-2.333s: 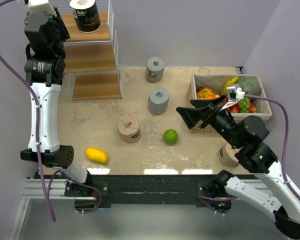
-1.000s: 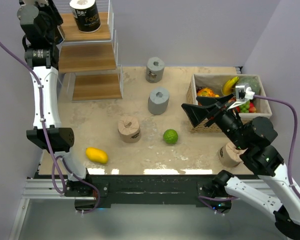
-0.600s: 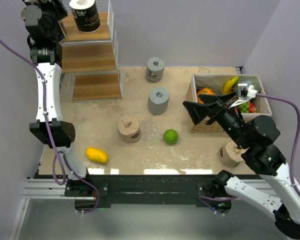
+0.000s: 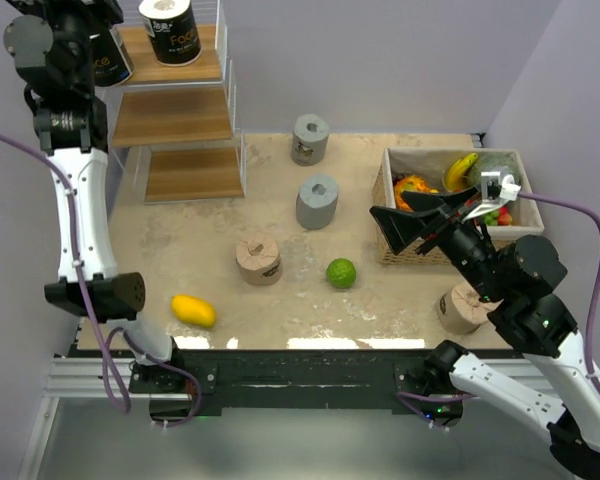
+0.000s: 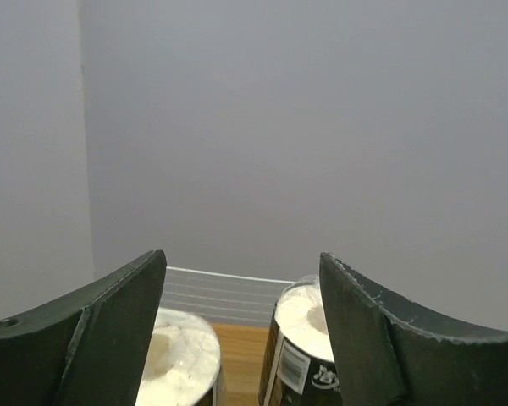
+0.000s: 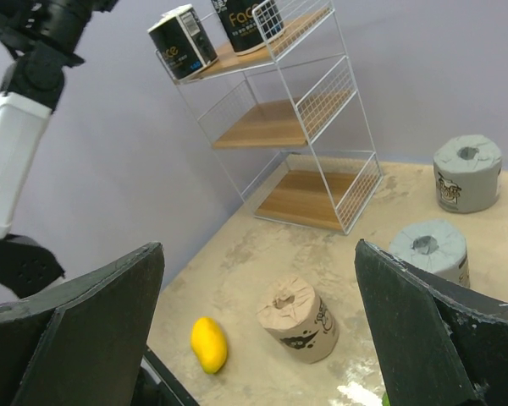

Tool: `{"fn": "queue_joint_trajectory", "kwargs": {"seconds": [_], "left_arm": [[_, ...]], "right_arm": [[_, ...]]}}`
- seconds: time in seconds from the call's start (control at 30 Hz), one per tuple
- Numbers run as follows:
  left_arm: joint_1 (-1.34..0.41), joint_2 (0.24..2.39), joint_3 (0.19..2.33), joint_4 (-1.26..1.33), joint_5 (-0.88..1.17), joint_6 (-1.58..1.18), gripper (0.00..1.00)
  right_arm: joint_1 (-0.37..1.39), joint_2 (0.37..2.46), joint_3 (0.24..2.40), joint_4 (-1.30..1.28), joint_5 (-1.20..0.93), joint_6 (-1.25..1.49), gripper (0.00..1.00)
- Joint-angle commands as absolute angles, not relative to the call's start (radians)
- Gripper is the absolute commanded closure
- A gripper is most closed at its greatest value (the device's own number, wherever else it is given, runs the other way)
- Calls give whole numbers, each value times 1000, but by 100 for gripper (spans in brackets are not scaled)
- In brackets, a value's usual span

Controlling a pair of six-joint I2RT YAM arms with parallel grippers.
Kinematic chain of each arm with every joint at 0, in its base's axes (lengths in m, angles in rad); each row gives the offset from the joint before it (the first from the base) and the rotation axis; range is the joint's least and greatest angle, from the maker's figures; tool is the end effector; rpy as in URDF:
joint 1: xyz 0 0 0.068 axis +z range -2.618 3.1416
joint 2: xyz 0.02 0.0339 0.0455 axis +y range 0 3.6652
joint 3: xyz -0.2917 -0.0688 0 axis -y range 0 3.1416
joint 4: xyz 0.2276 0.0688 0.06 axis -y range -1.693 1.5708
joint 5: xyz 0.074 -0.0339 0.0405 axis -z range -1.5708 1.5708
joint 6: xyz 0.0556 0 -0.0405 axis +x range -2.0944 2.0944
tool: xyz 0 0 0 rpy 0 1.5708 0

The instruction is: Place and organize the paper towels onto the shelf

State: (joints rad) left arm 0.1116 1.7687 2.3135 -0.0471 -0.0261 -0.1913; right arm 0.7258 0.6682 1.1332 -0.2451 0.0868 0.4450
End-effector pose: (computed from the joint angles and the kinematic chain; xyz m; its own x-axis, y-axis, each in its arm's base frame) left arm 0.3524 0.0410 0.6306 0.4913 -0.1362 -0.8603 -0.0415 0.9829 -0.1793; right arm 0.0734 0.0587 0.4781 -0.1101 0.4756 -0.8727 -0.6100 0.6609 0.4372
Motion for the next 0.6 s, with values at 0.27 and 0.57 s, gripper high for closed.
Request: {"fn": "queue_joint_trajectory", "kwargs": {"seconds": [0.27, 0.57], "left_arm": [[133, 1508, 2114, -380, -196, -299, 40], [155, 1603, 2141, -456, -238, -325, 47]], "right_arm": [[727, 611, 1124, -275, 64, 428, 2], [729, 589, 1114, -281, 84, 405, 2]]}}
